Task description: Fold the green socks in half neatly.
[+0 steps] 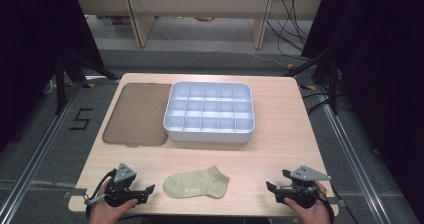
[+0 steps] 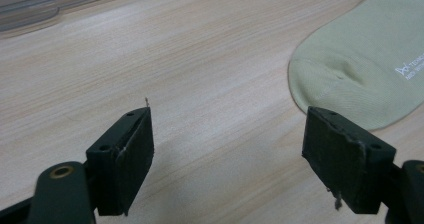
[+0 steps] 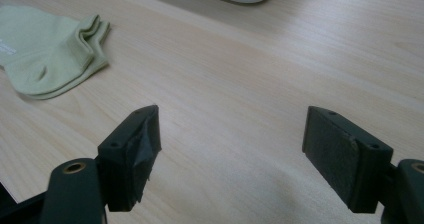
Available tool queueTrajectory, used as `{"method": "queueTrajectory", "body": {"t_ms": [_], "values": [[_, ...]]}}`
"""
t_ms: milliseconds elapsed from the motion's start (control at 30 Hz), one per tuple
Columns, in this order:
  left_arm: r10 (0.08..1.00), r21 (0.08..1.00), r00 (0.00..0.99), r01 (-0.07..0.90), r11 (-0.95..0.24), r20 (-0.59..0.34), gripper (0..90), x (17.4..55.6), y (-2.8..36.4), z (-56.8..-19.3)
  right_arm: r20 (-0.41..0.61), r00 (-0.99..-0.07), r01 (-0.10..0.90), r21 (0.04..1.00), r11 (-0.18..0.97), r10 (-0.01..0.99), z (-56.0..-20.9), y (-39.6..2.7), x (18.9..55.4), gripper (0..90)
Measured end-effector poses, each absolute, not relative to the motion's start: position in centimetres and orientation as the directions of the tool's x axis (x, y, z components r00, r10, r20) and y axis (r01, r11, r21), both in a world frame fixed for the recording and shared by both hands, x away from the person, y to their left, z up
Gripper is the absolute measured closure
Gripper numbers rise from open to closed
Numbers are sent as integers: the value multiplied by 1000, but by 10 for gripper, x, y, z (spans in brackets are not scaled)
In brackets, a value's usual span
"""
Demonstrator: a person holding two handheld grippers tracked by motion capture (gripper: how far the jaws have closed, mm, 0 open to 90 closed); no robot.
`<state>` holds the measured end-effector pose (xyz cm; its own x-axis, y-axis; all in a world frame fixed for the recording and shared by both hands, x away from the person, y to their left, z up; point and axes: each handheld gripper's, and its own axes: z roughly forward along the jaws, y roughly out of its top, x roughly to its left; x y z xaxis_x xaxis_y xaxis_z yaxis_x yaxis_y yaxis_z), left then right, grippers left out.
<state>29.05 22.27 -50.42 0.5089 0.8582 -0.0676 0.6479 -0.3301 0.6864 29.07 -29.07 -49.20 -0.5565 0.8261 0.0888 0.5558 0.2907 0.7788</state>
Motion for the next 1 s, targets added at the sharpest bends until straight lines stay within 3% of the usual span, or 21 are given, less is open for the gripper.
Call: {"method": "queueTrajectory", "body": {"t_ms": [467,833,967,1000], "values": [[857,688,507,653,-316,-88,203,290,224,-503,158,-580,557,793,247,799,-488,-279,292,280],[855,691,512,648,-320,-84,202,290,223,-502,113,-671,503,796,337,733,-483,-247,302,344],[853,687,512,654,-316,-96,203,290,223,-503,154,-677,529,782,330,720,-481,-232,302,386],[857,687,506,657,-309,-99,203,290,223,-503,125,-699,490,801,344,704,-482,-229,306,388]]}}
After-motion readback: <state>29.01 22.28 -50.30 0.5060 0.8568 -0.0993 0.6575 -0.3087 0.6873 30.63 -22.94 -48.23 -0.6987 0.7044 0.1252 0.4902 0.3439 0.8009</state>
